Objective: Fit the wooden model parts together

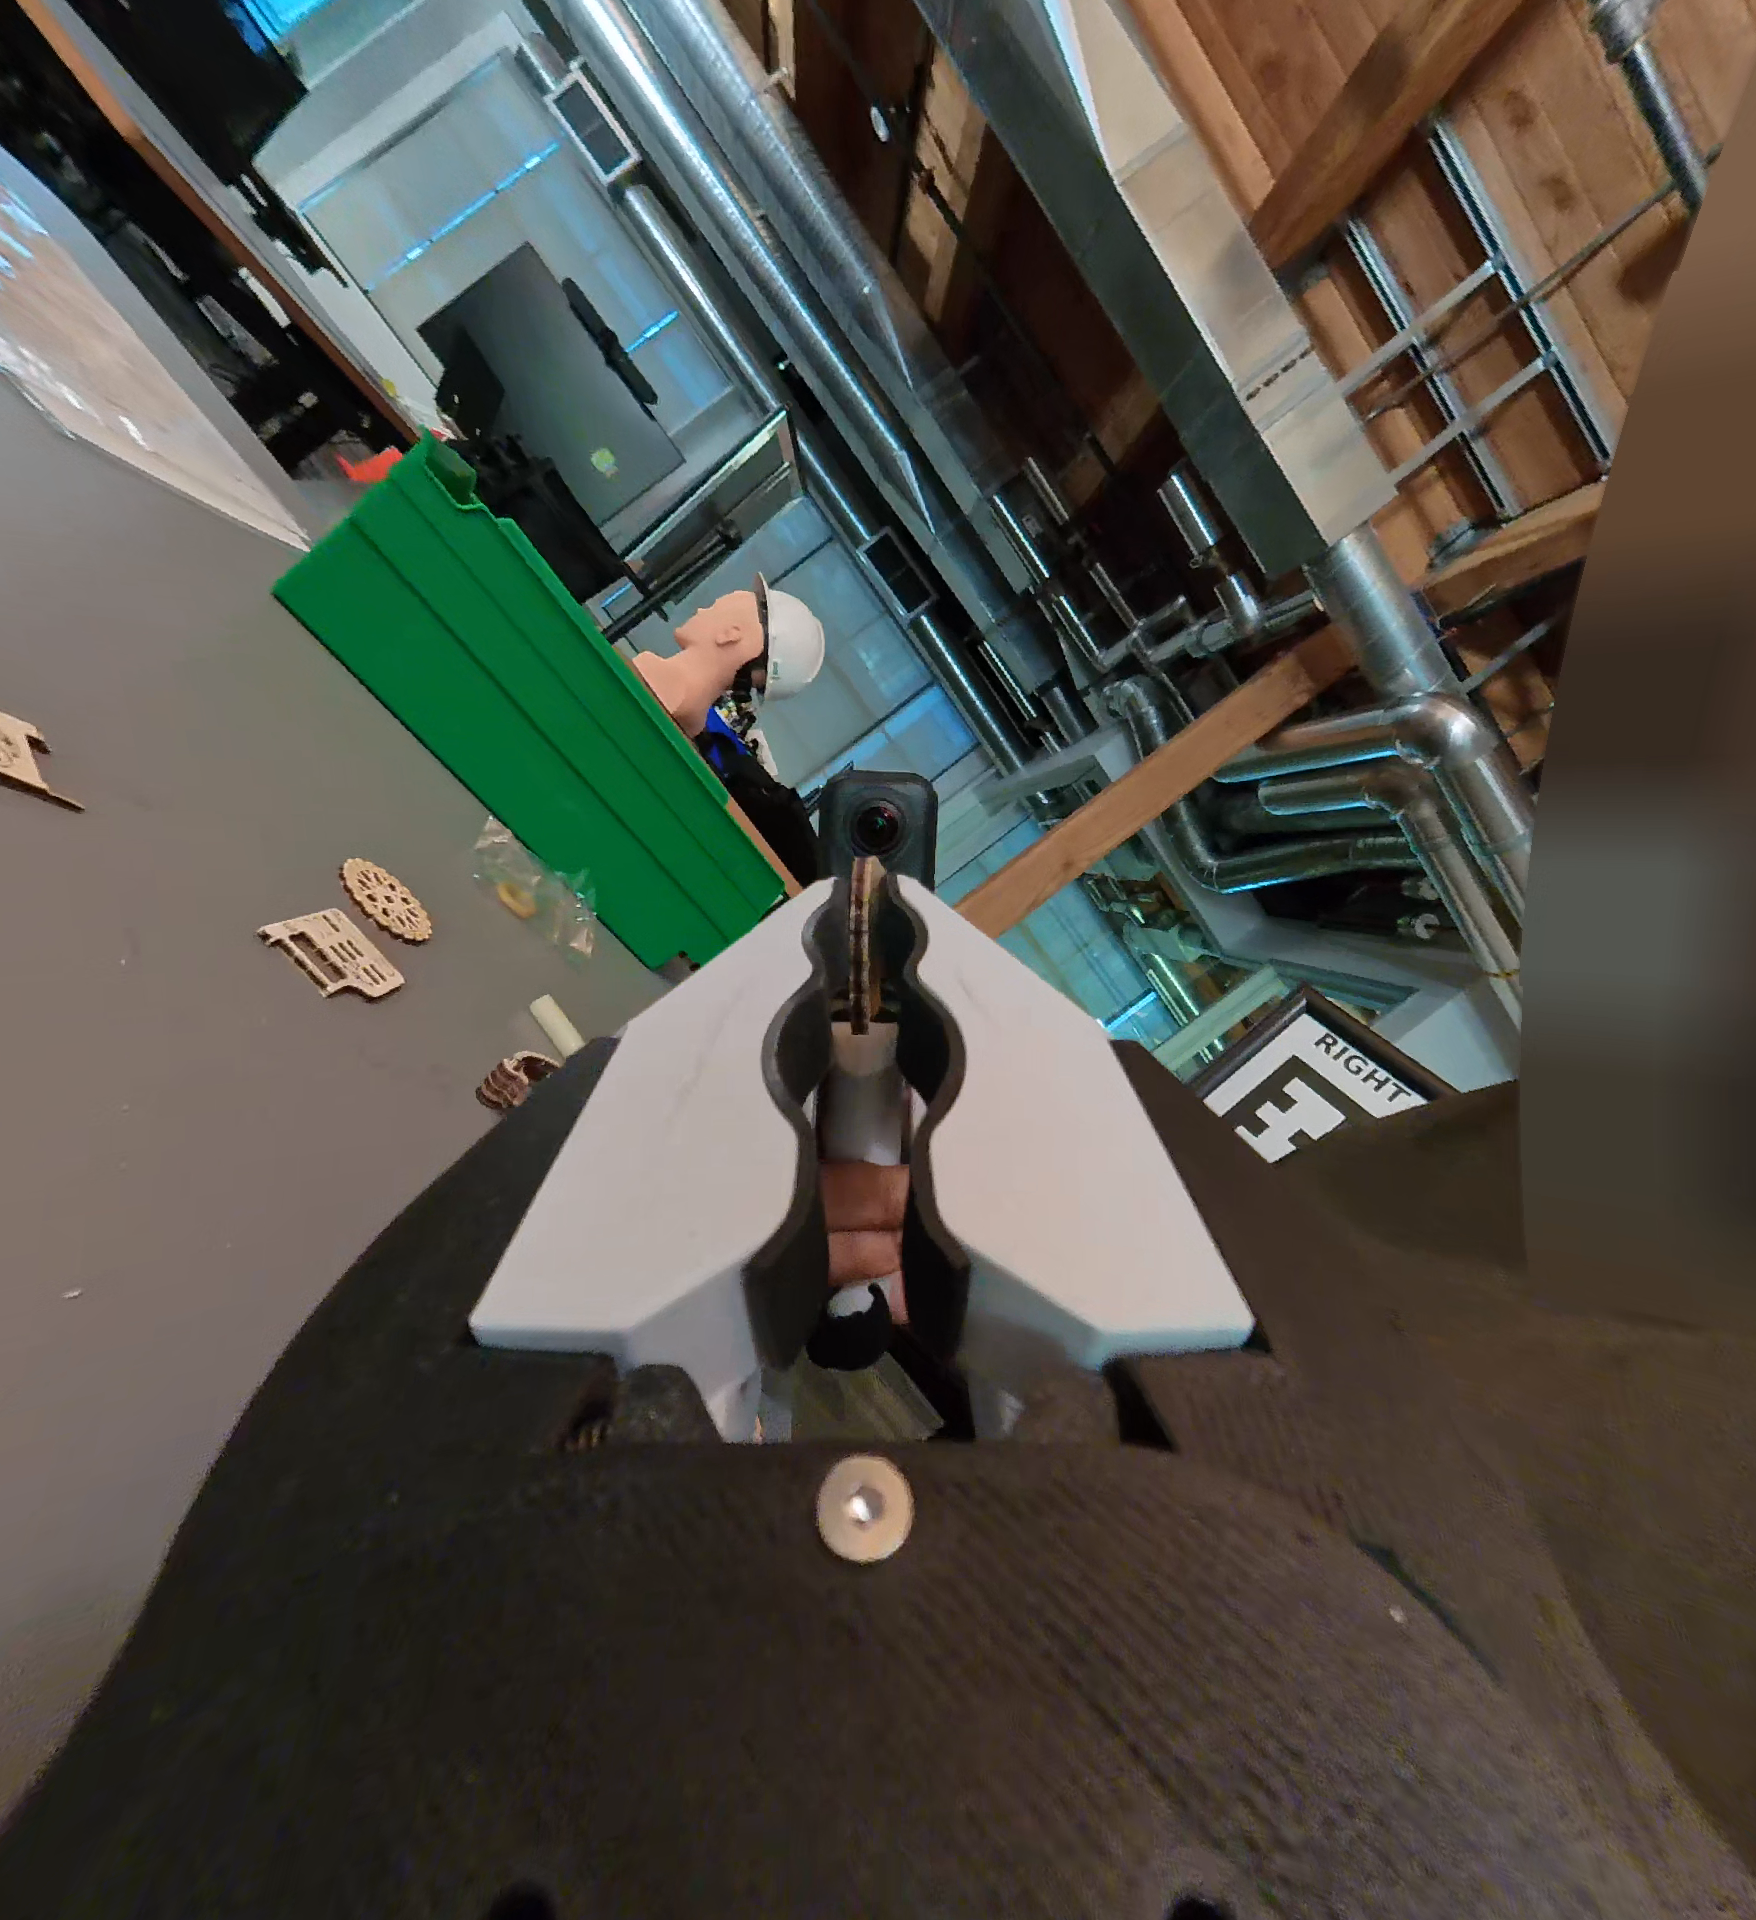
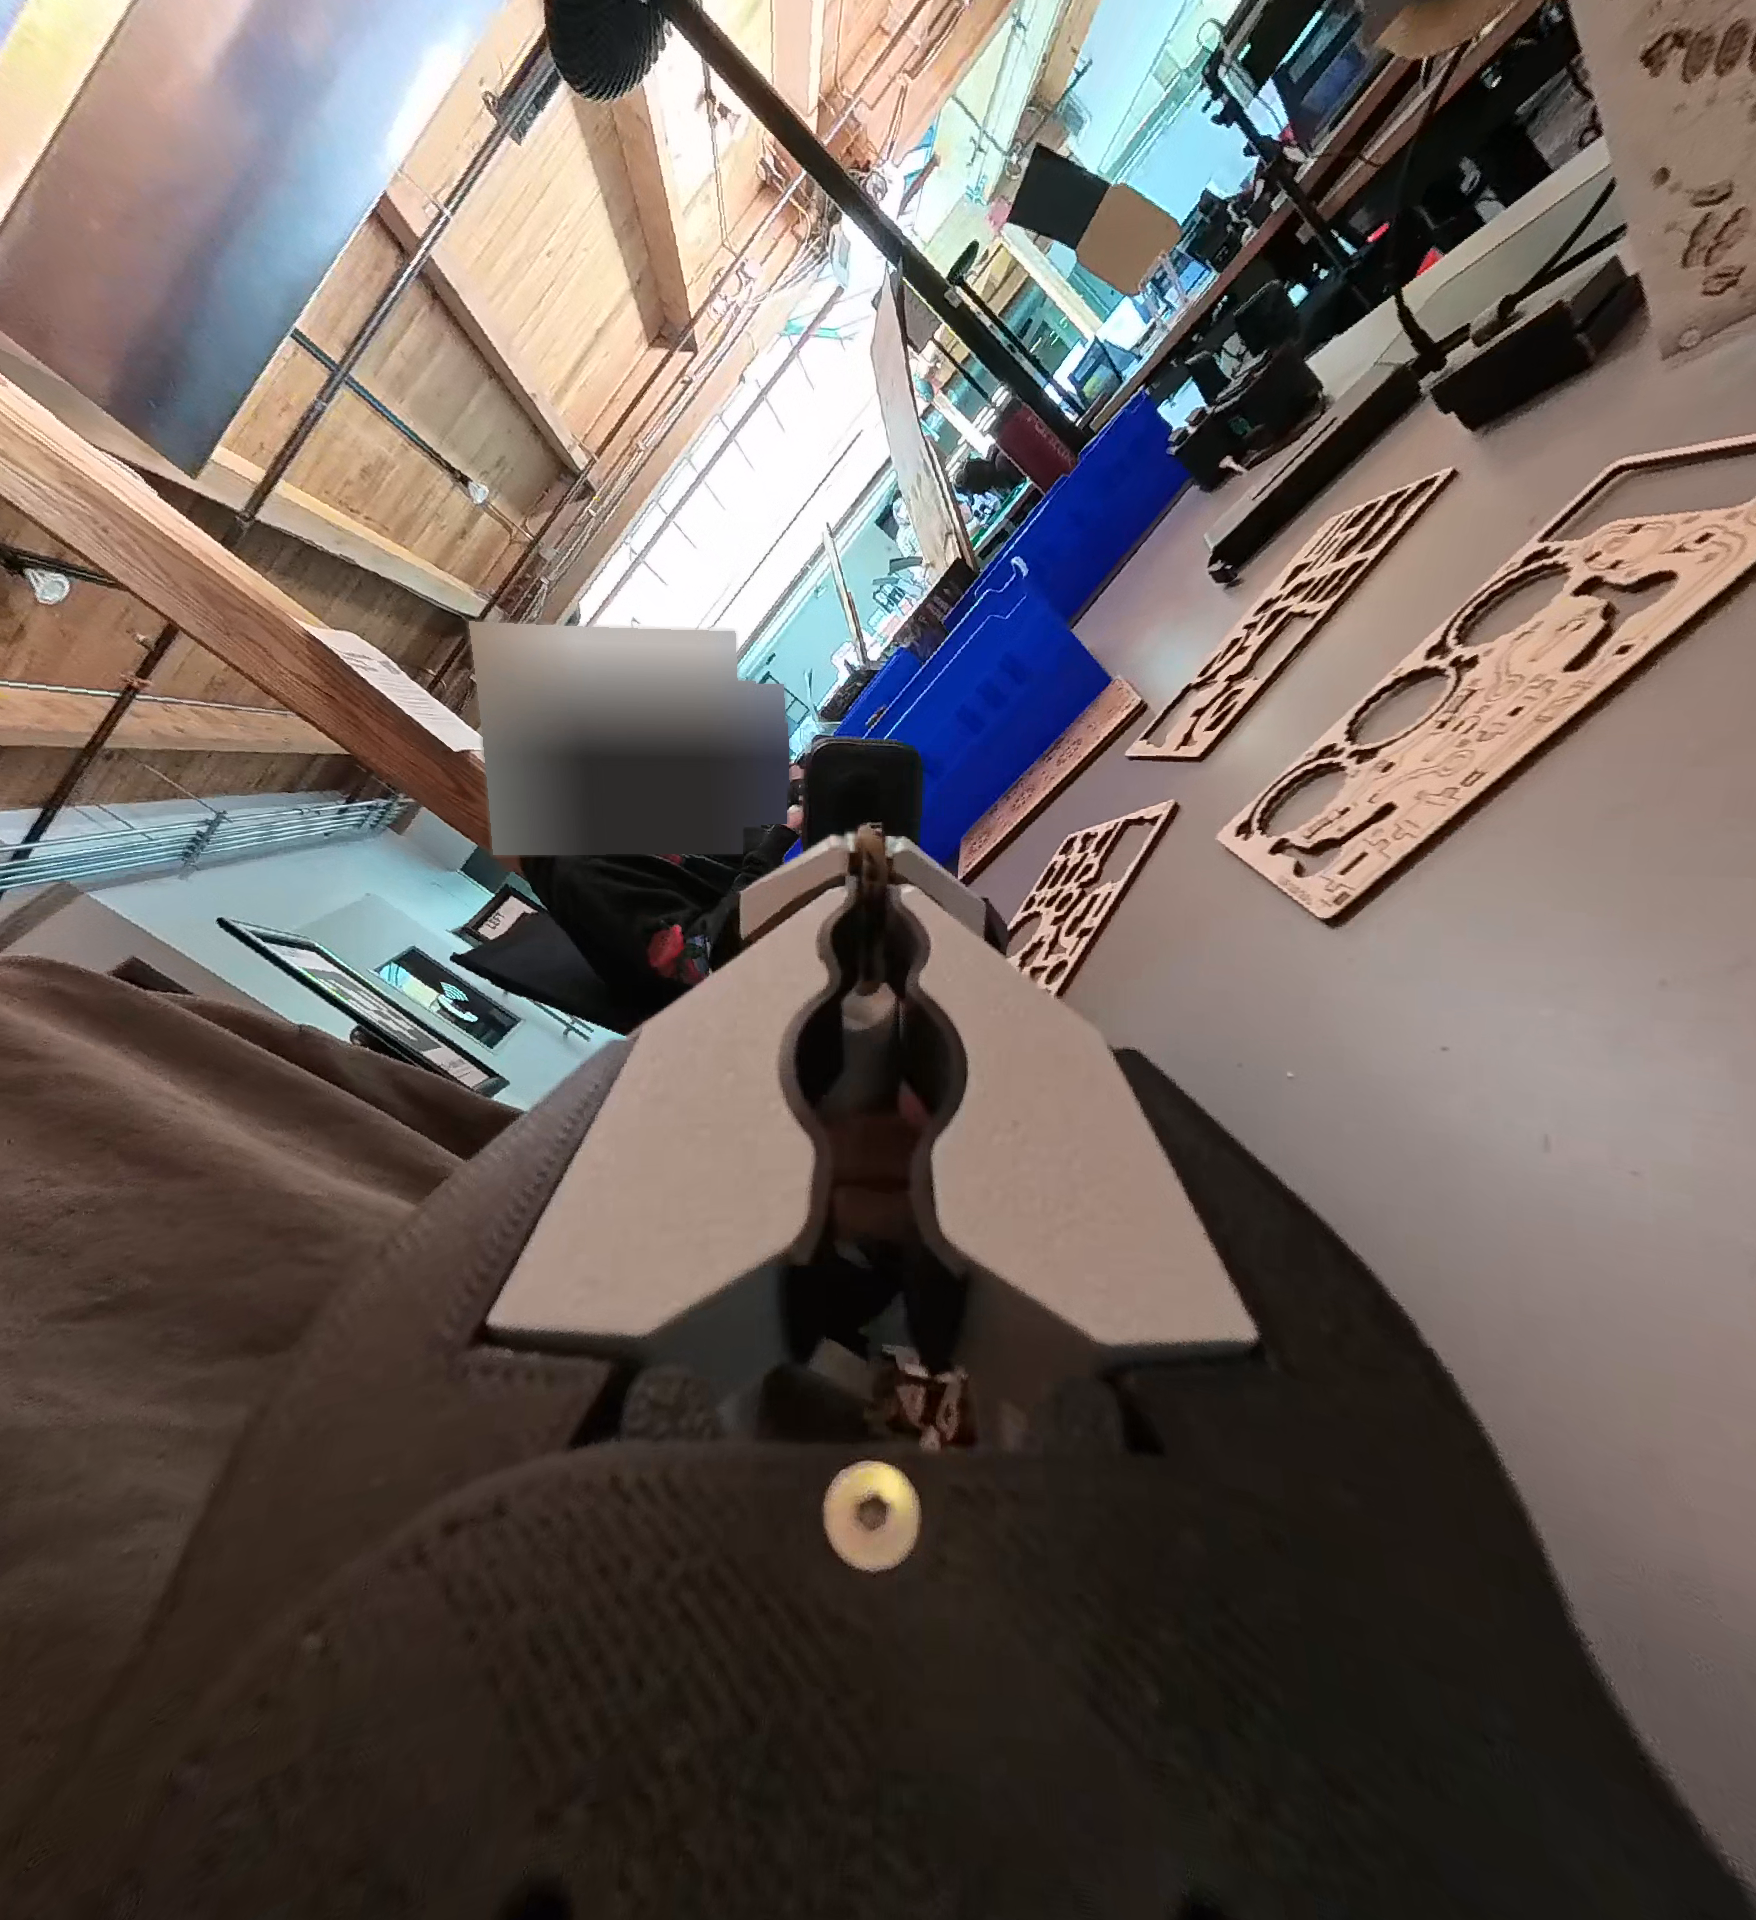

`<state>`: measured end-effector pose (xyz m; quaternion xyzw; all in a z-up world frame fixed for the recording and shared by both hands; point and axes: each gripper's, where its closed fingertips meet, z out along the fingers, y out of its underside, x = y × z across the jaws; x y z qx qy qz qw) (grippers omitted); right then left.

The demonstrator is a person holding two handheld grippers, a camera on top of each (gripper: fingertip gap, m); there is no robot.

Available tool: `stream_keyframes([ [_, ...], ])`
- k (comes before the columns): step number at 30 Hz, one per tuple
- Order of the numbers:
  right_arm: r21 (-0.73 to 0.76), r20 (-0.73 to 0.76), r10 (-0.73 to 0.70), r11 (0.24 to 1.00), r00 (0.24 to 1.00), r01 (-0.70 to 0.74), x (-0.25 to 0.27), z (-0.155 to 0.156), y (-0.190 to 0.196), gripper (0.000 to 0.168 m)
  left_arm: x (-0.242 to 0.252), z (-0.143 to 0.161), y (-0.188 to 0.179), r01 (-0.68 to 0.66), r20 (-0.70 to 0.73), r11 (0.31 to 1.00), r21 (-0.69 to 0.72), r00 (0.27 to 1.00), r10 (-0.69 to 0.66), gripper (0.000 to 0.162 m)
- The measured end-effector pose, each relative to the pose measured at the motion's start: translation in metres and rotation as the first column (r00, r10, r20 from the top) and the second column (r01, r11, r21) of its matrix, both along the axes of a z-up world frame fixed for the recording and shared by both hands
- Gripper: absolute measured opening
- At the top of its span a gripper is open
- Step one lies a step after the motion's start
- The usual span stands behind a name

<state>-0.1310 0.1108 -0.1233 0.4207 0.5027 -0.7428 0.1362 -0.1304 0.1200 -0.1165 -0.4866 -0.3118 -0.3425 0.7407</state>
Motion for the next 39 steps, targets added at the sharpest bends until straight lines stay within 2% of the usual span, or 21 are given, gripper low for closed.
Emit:
stream_keyframes([
  [4, 0.013, -0.015, -0.007, 1.0, 1.0, 0.007, 0.001, 0.0, 0.001, 0.002, 0.002, 0.0, 0.001, 0.015, 0.003, 1.0, 0.001, 1.0, -0.015, 0.002],
  [10, 0.122, -0.082, -0.051, 0.991, 0.995, 0.061, -0.001, -0.002, 0.001, 0.001, 0.001, -0.003, 0.001, 0.011, 0.0, 0.999, -0.031, 1.0, -0.011, 0.007],
  [17, 0.266, -0.189, -0.142, 0.945, 0.972, 0.19, -0.009, -0.001, 0.02, 0.001, -0.014, -0.011, -0.007, -0.091, -0.052, 0.987, -0.131, 0.995, 0.085, 0.012],
  [21, 0.241, -0.189, -0.19, 0.942, 0.963, 0.233, -0.012, 0.001, 0.03, 0.001, -0.015, -0.008, -0.009, -0.178, -0.163, 0.968, -0.18, 0.975, 0.149, 0.01],
  [24, 0.207, -0.175, -0.221, 0.944, 0.959, 0.256, -0.015, 0.001, 0.033, 0.001, 0.002, -0.003, 0.002, -0.144, -0.229, 0.968, -0.205, 0.969, 0.096, 0.007],
  [30, 0.104, -0.146, -0.313, 0.938, 0.938, 0.329, -0.017, 0.002, 0.028, 0.0, 0.008, -0.015, 0.018, -0.107, -0.087, 0.963, -0.247, 0.992, 0.088, 0.005],
  [33, 0.136, -0.195, -0.351, 0.915, 0.916, 0.38, -0.016, 0.003, 0.021, 0.001, 0.0, -0.017, 0.013, -0.189, -0.086, 0.943, -0.273, 0.981, 0.172, 0.001],
  [39, 0.264, -0.365, -0.364, 0.842, 0.857, 0.47, -0.014, 0.009, 0.014, 0.001, -0.001, -0.014, 0.009, -0.26, -0.181, 0.917, -0.302, 0.96, 0.212, 0.002],
])
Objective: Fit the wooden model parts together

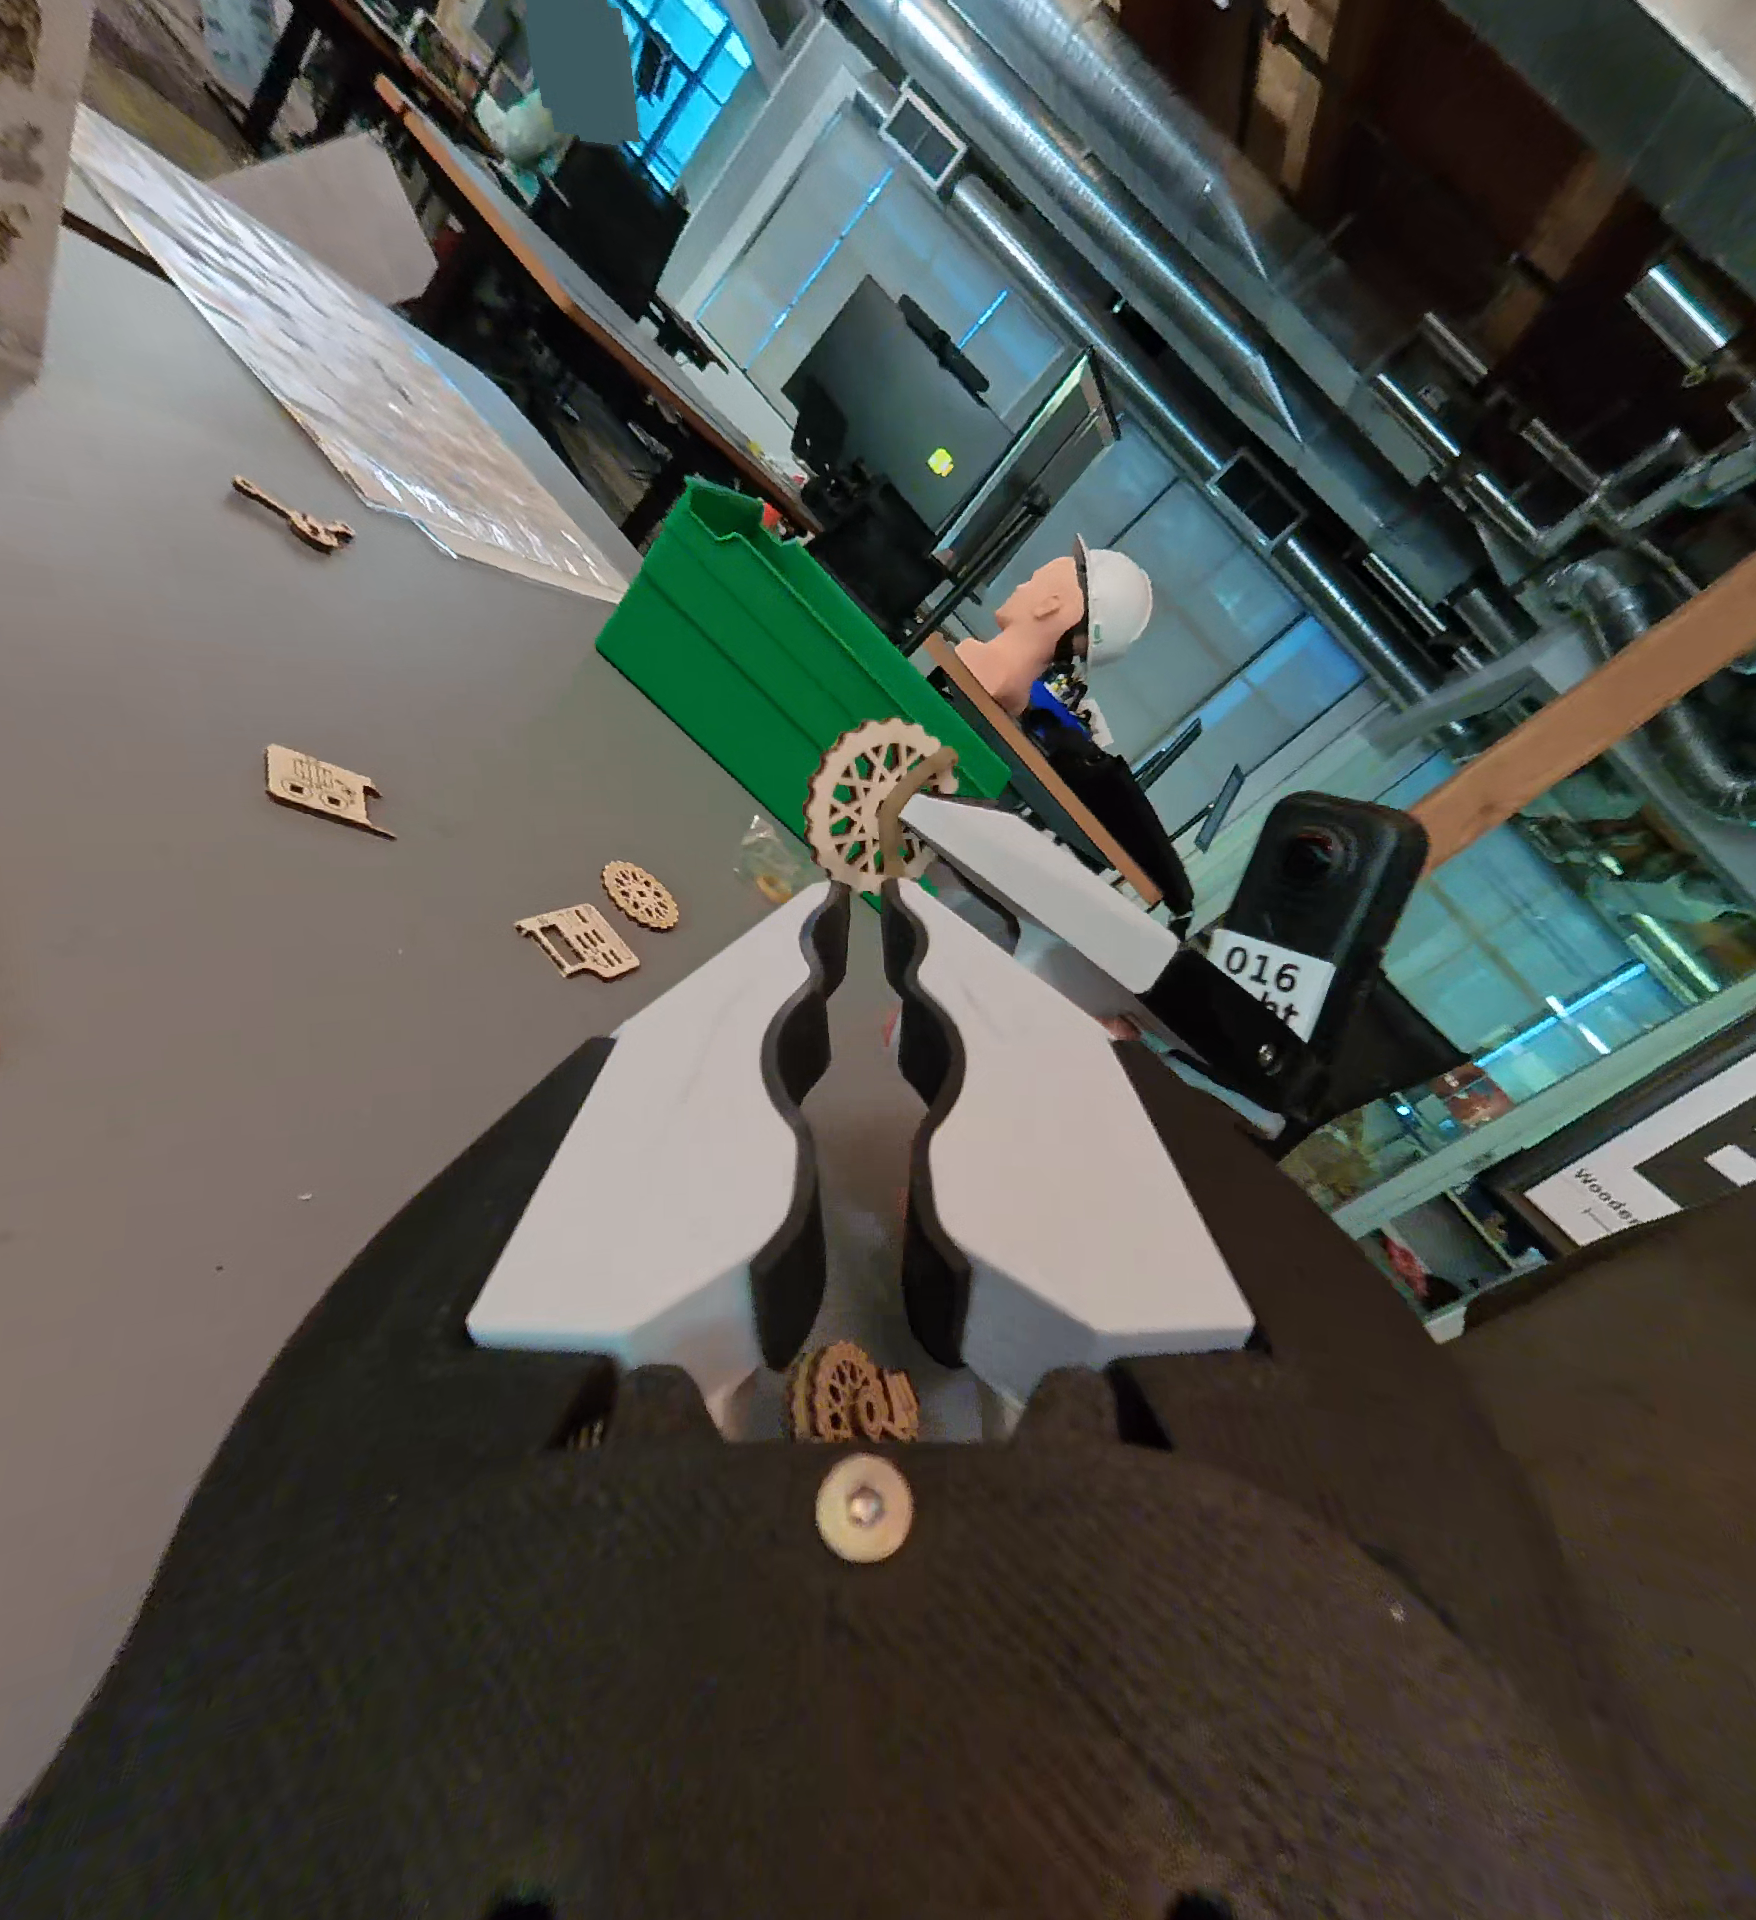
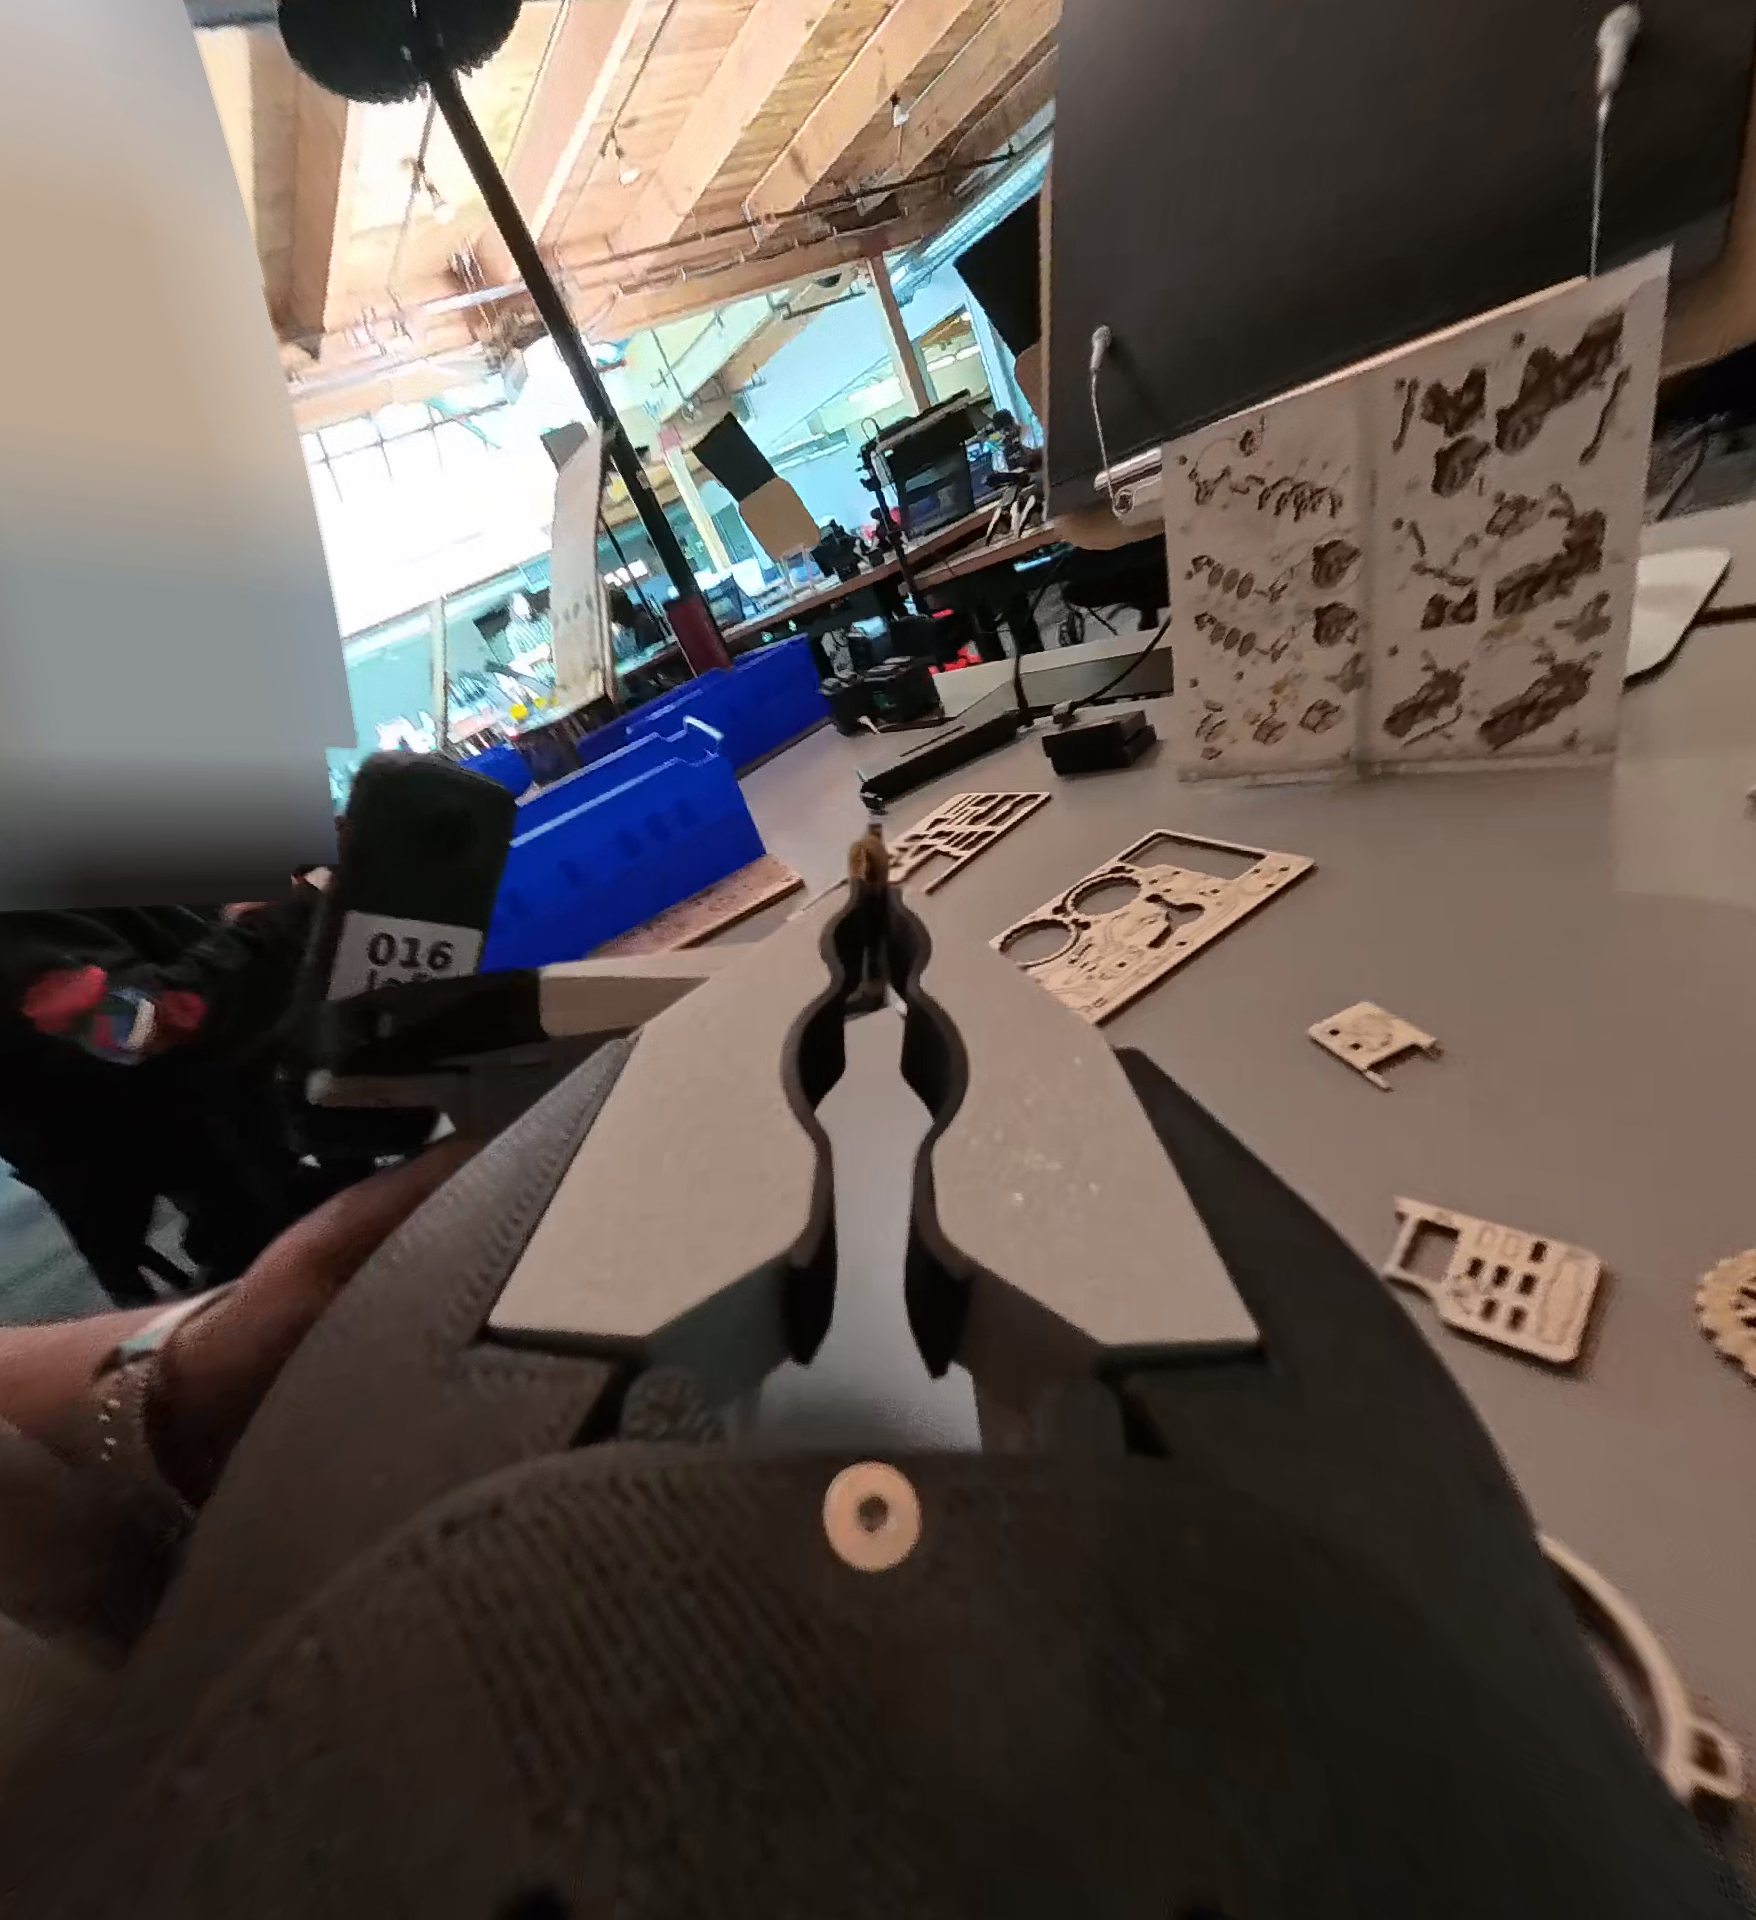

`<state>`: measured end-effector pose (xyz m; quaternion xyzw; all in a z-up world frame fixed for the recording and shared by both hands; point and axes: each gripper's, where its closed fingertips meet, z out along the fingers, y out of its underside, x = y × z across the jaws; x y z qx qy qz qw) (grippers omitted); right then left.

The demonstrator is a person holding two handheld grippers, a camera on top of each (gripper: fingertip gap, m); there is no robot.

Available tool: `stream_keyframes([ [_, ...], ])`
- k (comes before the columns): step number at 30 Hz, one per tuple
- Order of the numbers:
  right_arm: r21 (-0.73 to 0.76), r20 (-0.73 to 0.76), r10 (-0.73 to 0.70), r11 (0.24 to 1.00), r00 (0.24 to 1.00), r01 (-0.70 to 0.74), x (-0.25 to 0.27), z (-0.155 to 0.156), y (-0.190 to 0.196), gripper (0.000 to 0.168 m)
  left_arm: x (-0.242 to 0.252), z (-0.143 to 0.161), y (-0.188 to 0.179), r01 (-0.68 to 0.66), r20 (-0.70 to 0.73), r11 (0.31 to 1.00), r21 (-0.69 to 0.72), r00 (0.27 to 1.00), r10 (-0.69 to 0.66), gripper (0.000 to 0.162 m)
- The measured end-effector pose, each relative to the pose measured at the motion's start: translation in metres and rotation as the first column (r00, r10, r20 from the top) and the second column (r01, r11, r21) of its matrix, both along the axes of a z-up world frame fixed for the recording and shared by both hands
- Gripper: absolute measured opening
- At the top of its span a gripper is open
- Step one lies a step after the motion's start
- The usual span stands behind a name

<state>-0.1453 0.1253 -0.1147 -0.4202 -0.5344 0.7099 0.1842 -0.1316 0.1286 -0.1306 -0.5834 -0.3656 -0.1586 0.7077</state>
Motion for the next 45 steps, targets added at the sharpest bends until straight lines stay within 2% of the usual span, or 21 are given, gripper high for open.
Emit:
stream_keyframes([
  [5, 0.297, -0.094, 0.01, 0.955, 0.996, 0.018, 0.0, -0.005, 0.0, 0.001, -0.007, 0.01, -0.013, -0.055, -0.132, 0.998, 0.001, 0.99, 0.055, 0.01],
  [7, 0.435, -0.106, 0.121, 0.898, 0.987, -0.064, 0.008, -0.011, -0.009, 0.002, -0.008, 0.011, -0.015, -0.038, -0.232, 0.998, -0.043, 0.972, 0.027, 0.027],
  [9, 0.541, -0.11, 0.227, 0.83, 0.968, -0.133, 0.018, -0.017, -0.014, 0.002, -0.008, 0.004, -0.013, 0.003, -0.315, 0.989, -0.145, 0.948, -0.049, 0.046],
  [10, 0.578, -0.105, 0.268, 0.8, 0.958, -0.16, 0.022, -0.02, -0.015, 0.002, -0.002, 0.0, -0.011, 0.063, -0.339, 0.981, -0.184, 0.933, -0.124, 0.047],
  [12, 0.621, -0.069, 0.376, 0.741, 0.924, -0.256, 0.037, -0.028, -0.017, 0.002, 0.013, -0.002, -0.01, 0.201, -0.339, 0.959, -0.198, 0.904, -0.26, 0.036],
  [15, 0.64, -0.007, 0.447, 0.689, 0.894, -0.34, 0.048, -0.038, -0.015, 0.002, 0.033, -0.011, -0.008, 0.349, -0.308, 0.904, -0.247, 0.856, -0.415, 0.02],
  [16, 0.639, 0.009, 0.458, 0.681, 0.889, -0.357, 0.05, -0.04, -0.014, 0.002, 0.04, -0.017, -0.007, 0.381, -0.302, 0.881, -0.281, 0.836, -0.458, 0.014],
  [18, 0.634, 0.049, 0.486, 0.66, 0.873, -0.403, 0.055, -0.046, -0.013, 0.002, 0.046, -0.024, -0.006, 0.397, -0.305, 0.856, -0.332, 0.813, -0.495, 0.012],
  [20, 0.598, 0.072, 0.5, 0.671, 0.863, -0.438, 0.057, -0.046, -0.013, 0.003, 0.049, -0.026, -0.005, 0.414, -0.298, 0.844, -0.341, 0.804, -0.515, 0.009],
  [23, 0.5, 0.057, 0.493, 0.739, 0.868, -0.452, 0.054, -0.037, -0.01, 0.008, 0.049, -0.021, -0.008, 0.42, -0.316, 0.849, -0.321, 0.798, -0.514, 0.001],
  [25, 0.448, 0.031, 0.457, 0.789, 0.889, -0.421, 0.047, -0.03, -0.005, 0.018, 0.045, -0.015, -0.01, 0.426, -0.309, 0.863, -0.271, 0.811, -0.498, 0.001],
  [27, 0.387, 0.022, 0.439, 0.825, 0.898, -0.412, 0.043, -0.025, 0.001, 0.021, 0.041, -0.009, -0.013, 0.425, -0.298, 0.879, -0.215, 0.829, -0.474, 0.001],
  [29, 0.258, 0.049, 0.448, 0.858, 0.893, -0.445, 0.041, -0.019, 0.003, 0.024, 0.039, -0.003, -0.016, 0.426, -0.304, 0.888, -0.172, 0.835, -0.459, 0.001],
  [30, 0.148, 0.072, 0.481, 0.862, 0.874, -0.486, 0.042, -0.015, 0.001, 0.026, 0.038, 0.001, -0.017, 0.424, -0.313, 0.895, -0.142, 0.838, -0.447, 0.001],
  [33, -0.216, 0.131, 0.607, 0.789, 0.784, -0.575, 0.045, -0.004, -0.004, 0.033, 0.036, 0.011, -0.021, 0.419, -0.327, 0.906, -0.059, 0.849, -0.414, 0.001],
  [36, -0.397, 0.162, 0.678, 0.71, 0.717, -0.582, 0.046, -0.006, -0.009, 0.031, 0.037, 0.017, -0.023, 0.407, -0.376, 0.913, -0.041, 0.84, -0.391, 0.001],
  [39, -0.488, 0.155, 0.714, 0.656, 0.683, -0.576, 0.048, -0.001, -0.011, 0.021, 0.038, 0.014, -0.022, 0.354, -0.461, 0.927, -0.126, 0.806, -0.371, 0.001],
  [41, -0.495, 0.17, 0.71, 0.661, 0.683, -0.564, 0.047, -0.002, -0.01, 0.01, 0.04, 0.012, -0.021, 0.327, -0.511, 0.929, -0.174, 0.777, -0.369, 0.002],
  [45, -0.491, 0.192, 0.729, 0.651, 0.657, -0.579, 0.052, -0.003, -0.01, 0.005, 0.044, 0.013, -0.021, 0.31, -0.555, 0.929, -0.202, 0.745, -0.369, 0.001],
])
